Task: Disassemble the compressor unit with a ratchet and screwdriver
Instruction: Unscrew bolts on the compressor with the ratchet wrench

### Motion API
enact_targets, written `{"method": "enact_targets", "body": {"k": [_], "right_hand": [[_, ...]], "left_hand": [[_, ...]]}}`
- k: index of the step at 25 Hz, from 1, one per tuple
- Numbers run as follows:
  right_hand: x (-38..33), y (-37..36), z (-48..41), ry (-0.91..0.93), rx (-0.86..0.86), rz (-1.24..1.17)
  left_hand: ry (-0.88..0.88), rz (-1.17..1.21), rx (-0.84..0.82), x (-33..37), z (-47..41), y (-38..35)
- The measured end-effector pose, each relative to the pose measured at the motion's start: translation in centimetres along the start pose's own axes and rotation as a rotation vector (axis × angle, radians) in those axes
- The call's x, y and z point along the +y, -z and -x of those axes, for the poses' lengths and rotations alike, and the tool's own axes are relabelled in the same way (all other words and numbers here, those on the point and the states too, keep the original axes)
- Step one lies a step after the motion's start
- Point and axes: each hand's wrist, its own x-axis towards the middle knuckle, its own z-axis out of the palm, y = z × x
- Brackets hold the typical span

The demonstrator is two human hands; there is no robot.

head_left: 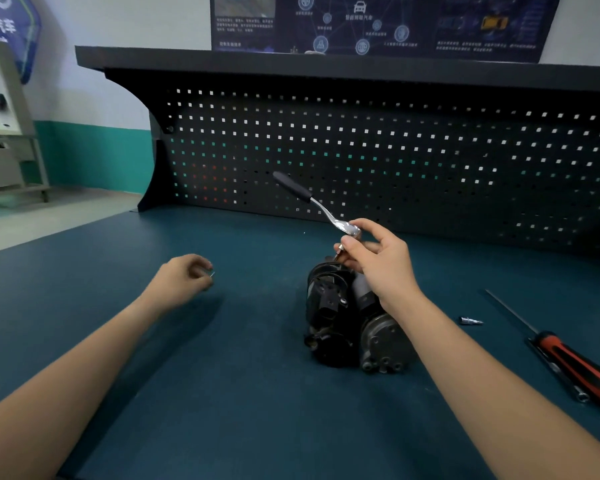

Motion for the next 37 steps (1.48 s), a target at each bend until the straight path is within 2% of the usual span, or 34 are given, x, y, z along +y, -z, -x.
{"method": "enact_targets", "body": {"k": [2, 5, 13, 15, 17, 19, 20, 22, 24, 26, 31, 37], "right_hand": [[-0.1, 0.0, 0.0, -0.002, -0.004, -0.020], [-0.2, 0.0, 0.1, -0.003, 0.000, -0.045], [-0.2, 0.0, 0.2, -0.026, -0.027, -0.078], [-0.2, 0.0, 0.2, -0.029, -0.030, -0.079], [-0.4, 0.0, 0.2, -0.029, -0.049, -0.065], [-0.7, -0.1, 0.4, -0.030, -0.104, -0.038], [-0.8, -0.1, 0.6, -0.026, -0.141, -0.019], [-1.2, 0.3, 1.0, -0.008, -0.210, 0.039], [-1.8, 1.3, 1.4, 0.003, -0.230, 0.073], [-2.3, 2.6, 1.9, 0.014, -0.209, 0.045], [-2.1, 3.6, 2.9, -0.030, -0.290, 0.058], [-1.7, 3.9, 2.7, -0.022, -0.352, 0.100]], "left_hand": [[-0.092, -0.323, 0.000, -1.6, -0.3, 0.4], [-0.091, -0.488, -0.103, -2.8, -0.7, 0.4], [-0.069, -0.392, -0.112, -4.1, -0.8, 1.0], [-0.088, -0.365, -0.067, -3.5, -0.4, 0.9], [-0.130, -0.255, 0.086, -2.1, 0.1, 0.9], [-0.122, 0.046, 0.221, 0.9, 1.3, 0.7], [-0.107, 0.247, 0.192, 2.8, 1.9, 0.6], [-0.106, 0.640, -0.018, 6.9, 3.5, 0.1], [-0.085, 0.923, -0.193, 9.9, 4.7, -0.4], [-0.029, 1.126, -0.231, 11.6, 5.0, -0.8], [0.119, 1.261, -0.240, 12.8, 4.9, -2.3], [-0.039, 1.184, -0.152, 12.0, 5.2, -2.3]]}}
